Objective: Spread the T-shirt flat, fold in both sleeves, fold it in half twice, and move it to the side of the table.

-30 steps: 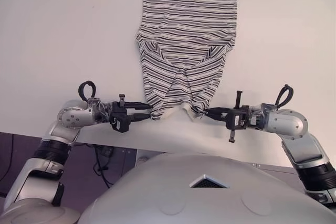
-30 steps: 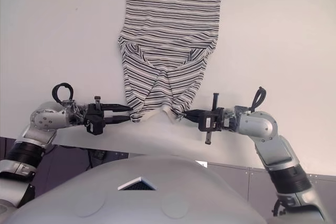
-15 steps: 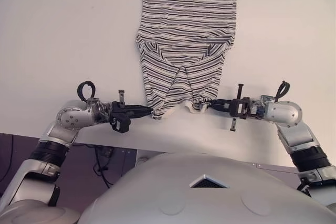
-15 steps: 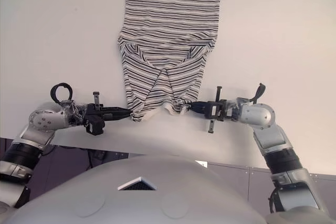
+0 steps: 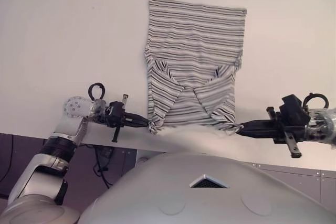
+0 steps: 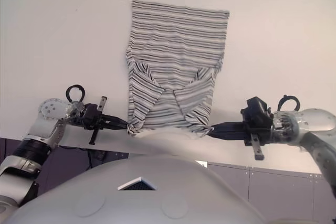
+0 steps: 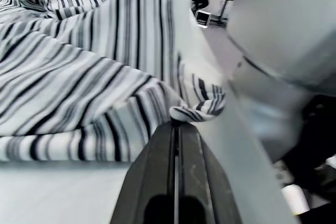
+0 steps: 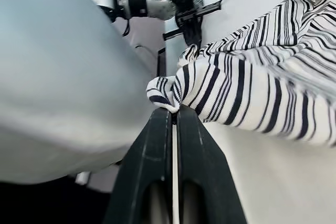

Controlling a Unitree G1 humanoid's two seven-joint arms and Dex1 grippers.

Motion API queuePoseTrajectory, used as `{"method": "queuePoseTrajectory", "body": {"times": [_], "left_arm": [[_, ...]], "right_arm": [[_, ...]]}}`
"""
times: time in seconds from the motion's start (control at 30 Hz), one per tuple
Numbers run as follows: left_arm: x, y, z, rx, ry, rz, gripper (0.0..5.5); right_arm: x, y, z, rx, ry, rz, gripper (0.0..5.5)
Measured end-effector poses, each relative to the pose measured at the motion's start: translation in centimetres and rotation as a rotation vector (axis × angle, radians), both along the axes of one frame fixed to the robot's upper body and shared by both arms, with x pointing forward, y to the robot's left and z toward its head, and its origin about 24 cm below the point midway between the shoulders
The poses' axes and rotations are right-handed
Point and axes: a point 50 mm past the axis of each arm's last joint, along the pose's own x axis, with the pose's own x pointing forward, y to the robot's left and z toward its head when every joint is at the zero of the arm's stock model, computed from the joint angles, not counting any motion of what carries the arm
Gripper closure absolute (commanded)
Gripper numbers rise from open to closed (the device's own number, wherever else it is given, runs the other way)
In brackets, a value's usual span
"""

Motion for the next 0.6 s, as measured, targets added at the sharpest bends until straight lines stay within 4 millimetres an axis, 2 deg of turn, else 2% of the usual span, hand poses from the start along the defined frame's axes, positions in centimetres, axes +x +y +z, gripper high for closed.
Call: {"method": "queuePoseTrajectory", "body": {"times": [0.07, 0.17, 0.27, 0.3, 0.33, 0.4, 0.43, 0.47, 0.5, 0.53, 0.6], "left_arm": [[-0.2, -0.4, -0.1, -0.021, 0.072, -0.011, 5.49], [-0.3, -0.7, -0.1, -0.083, 0.122, 0.036, 5.49], [0.4, -0.7, 0.4, -0.215, 0.085, 0.232, 5.49], [1.4, -0.9, 1.1, -0.252, 0.102, 0.304, 5.49], [3.3, -1.3, 2.7, -0.282, 0.111, 0.365, 5.49], [8.8, -2.4, 8.6, -0.282, 0.009, 0.441, 5.49], [10.9, -3.0, 11.1, -0.257, -0.055, 0.474, 5.49], [12.8, -3.6, 13.3, -0.212, -0.135, 0.512, 5.49], [14.2, -4.2, 14.5, -0.189, -0.190, 0.538, 5.49], [15.6, -4.5, 14.2, -0.133, -0.199, 0.593, 5.49], [16.9, -4.8, 12.5, -0.053, -0.170, 0.643, 5.49]], "right_arm": [[-0.1, -0.2, 0.8, 0.005, 0.050, 0.015, 5.50], [-0.1, -0.6, 0.9, -0.003, 0.064, -0.016, 5.50], [2.1, -0.9, 1.1, 0.036, -0.043, -0.153, 5.50], [2.9, -1.0, 1.1, 0.055, -0.081, -0.200, 5.50], [3.8, -1.0, 1.0, 0.064, -0.115, -0.243, 5.50], [6.7, -0.7, 0.9, 0.092, -0.233, -0.347, 5.50], [8.6, -0.5, 0.6, 0.090, -0.298, -0.415, 5.50], [10.7, -0.2, 0.1, 0.075, -0.359, -0.493, 5.50], [12.3, 0.1, -0.2, 0.063, -0.403, -0.547, 5.50], [13.7, 0.3, -0.7, 0.039, -0.438, -0.603, 5.50], [15.2, 0.2, -1.5, -0.005, -0.466, -0.665, 5.50]]}}
